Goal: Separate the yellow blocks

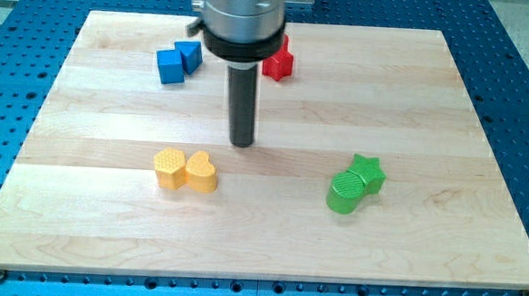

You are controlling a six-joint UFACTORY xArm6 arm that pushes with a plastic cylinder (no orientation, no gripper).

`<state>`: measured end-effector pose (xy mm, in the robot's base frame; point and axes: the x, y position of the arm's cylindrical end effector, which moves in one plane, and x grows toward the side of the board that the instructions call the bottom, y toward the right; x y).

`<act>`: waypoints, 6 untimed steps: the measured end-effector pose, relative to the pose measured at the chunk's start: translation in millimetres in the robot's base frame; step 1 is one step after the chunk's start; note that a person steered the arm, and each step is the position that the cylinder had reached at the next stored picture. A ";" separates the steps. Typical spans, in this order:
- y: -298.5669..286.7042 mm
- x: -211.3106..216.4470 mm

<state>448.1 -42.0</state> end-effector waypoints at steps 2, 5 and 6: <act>-27.6 -1.0; -59.5 94.2; -21.5 25.3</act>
<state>473.4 -63.5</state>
